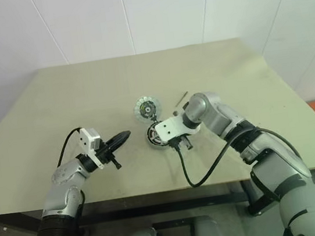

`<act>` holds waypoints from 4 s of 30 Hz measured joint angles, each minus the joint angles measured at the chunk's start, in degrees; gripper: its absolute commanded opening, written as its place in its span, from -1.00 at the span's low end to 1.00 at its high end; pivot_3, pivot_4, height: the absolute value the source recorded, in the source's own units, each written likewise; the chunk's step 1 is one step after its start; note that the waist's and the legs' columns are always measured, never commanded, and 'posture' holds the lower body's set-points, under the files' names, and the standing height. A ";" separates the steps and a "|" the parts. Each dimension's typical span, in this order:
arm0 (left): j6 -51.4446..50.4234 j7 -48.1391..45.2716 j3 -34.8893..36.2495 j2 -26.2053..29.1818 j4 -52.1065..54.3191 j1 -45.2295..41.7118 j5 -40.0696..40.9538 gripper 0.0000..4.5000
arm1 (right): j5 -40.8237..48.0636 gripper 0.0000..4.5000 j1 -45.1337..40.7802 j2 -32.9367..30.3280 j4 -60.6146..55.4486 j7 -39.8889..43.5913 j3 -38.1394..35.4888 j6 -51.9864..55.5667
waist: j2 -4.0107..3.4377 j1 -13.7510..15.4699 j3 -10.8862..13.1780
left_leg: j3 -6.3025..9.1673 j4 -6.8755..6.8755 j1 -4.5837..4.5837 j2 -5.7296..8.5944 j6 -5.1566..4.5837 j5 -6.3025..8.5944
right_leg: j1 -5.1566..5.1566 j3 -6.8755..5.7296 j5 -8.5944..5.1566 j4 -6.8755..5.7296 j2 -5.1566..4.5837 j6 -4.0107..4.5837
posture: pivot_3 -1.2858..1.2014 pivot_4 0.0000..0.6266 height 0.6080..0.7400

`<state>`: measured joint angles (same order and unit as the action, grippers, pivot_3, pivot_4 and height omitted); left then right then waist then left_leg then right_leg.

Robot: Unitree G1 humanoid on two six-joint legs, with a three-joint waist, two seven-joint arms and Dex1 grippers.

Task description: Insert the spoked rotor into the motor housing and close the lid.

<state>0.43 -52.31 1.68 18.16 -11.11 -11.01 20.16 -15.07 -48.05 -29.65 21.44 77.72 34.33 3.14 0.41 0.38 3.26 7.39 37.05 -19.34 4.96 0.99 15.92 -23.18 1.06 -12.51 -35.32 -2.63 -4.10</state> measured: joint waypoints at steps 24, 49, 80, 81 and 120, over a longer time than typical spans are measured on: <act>0.50 0.80 -0.18 0.21 0.84 2.40 0.05 -1.00 | 9.22 -0.96 9.73 -5.13 -30.96 -2.08 -5.86 51.00 | -0.04 0.44 0.03 | 0.00 0.02 -1.12 0.09 0.01 0.00 | -1.06 0.00 0.22 0.15 -0.14 -0.08 | 0.03 -1.00 1.00; -2.32 -3.51 -0.09 8.82 15.88 9.38 3.07 -1.00 | 18.16 -0.96 -6.01 33.39 -6.90 -47.99 -38.26 89.04 | -0.20 -1.48 -0.06 | 0.01 0.03 -0.91 0.03 0.18 -0.11 | -1.20 0.00 0.55 -0.17 0.06 0.19 | 0.03 -1.00 1.00; -1.68 -3.96 -0.61 8.86 9.79 2.37 2.61 -1.00 | 35.50 0.22 -17.09 31.96 5.69 -52.38 -37.80 76.20 | -0.82 -2.86 -0.20 | 0.08 -0.43 -1.14 0.07 0.15 -0.12 | -1.38 -0.05 0.49 0.15 -0.09 -0.01 | 0.03 -1.00 1.00; -1.40 -4.09 -0.59 8.87 9.28 2.15 2.54 -1.00 | 35.54 0.22 -17.19 29.50 3.90 -49.10 -34.93 73.10 | -0.81 -2.72 -0.20 | 0.10 -0.42 -1.12 0.11 0.15 -0.12 | -1.33 -0.12 0.43 0.18 -0.08 -0.10 | 0.03 -1.00 1.00; -3.59 -8.80 2.06 13.84 3.03 1.91 4.09 -1.00 | 15.85 -0.99 2.50 -9.46 -9.37 1.35 -9.22 29.78 | -0.72 0.57 -0.11 | -0.11 0.00 -1.12 0.08 0.14 -0.11 | -1.21 0.02 0.40 0.13 -0.15 -0.18 | 0.03 -1.00 1.00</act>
<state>-3.15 -61.11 3.74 32.01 -8.08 -9.10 24.25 0.77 -45.56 -39.11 12.07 79.06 25.11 32.92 -0.32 0.95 3.15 7.28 37.04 -20.46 5.04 1.13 15.81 -24.38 1.08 -12.11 -35.19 -2.78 -4.28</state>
